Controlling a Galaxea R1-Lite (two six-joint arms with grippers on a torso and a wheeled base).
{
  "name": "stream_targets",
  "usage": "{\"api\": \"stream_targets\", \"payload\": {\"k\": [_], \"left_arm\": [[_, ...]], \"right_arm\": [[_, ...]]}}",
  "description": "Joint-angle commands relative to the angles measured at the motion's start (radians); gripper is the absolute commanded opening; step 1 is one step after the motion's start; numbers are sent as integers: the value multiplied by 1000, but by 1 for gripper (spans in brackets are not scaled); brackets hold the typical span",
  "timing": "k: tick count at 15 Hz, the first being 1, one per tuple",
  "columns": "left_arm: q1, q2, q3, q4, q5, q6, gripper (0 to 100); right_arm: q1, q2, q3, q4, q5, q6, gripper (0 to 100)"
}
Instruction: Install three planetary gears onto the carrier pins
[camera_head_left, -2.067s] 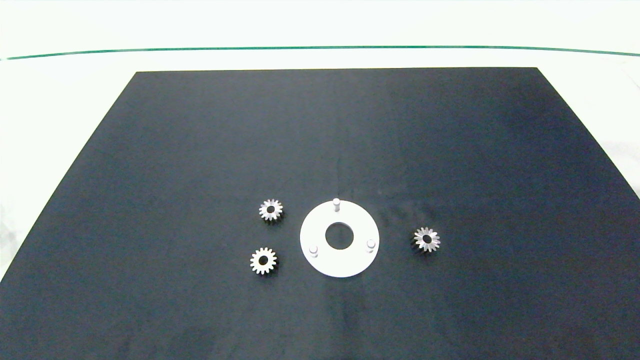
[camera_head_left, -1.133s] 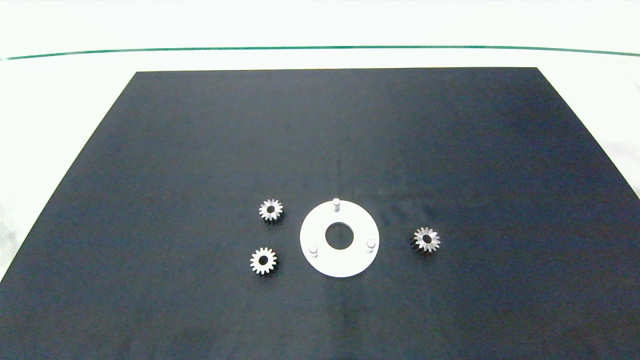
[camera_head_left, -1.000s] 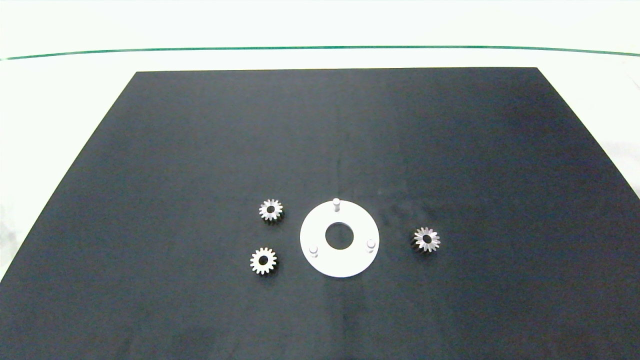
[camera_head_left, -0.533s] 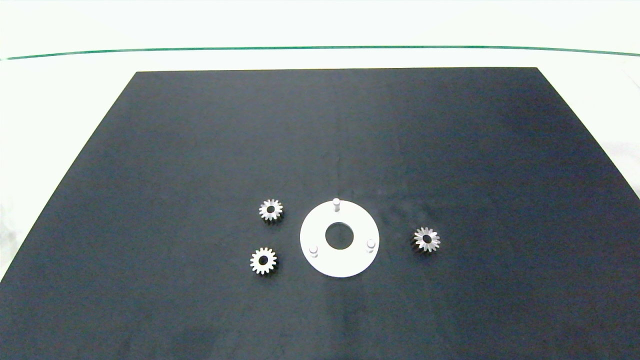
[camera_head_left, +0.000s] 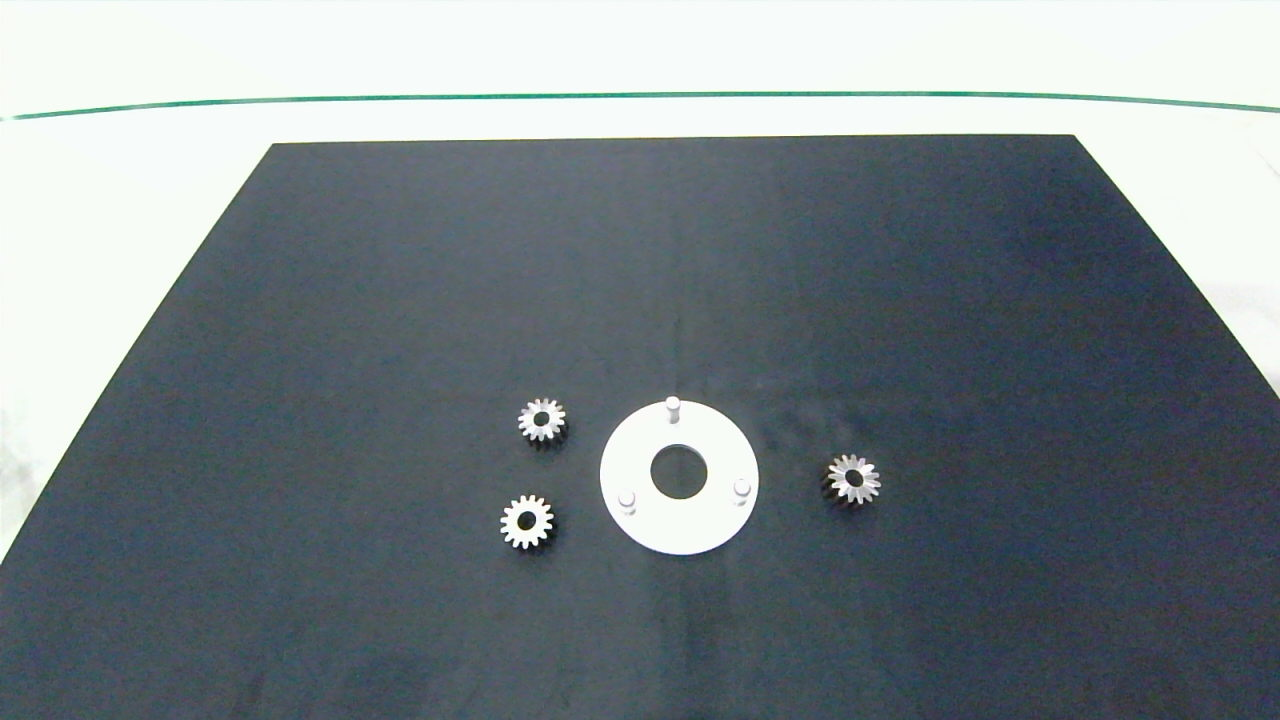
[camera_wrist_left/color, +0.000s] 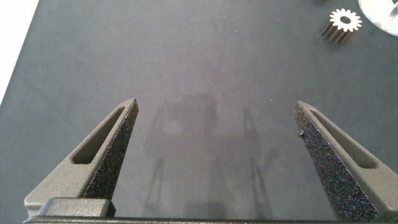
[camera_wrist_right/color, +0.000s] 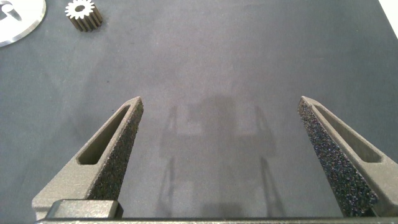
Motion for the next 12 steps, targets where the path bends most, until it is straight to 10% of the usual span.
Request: {"api": "stream_targets", "payload": {"k": [1,10,12], "left_arm": [[-1,1,0,0,-5,3,100],[42,113,-78,34,-11,29,100],[-8,142,-333,298,-12,46,100]], "right_arm": [[0,1,0,0,0,-1,100],[-2,30,-27,41,-10,-2,100],[43,73,-150,127,-5,-5,100]]}}
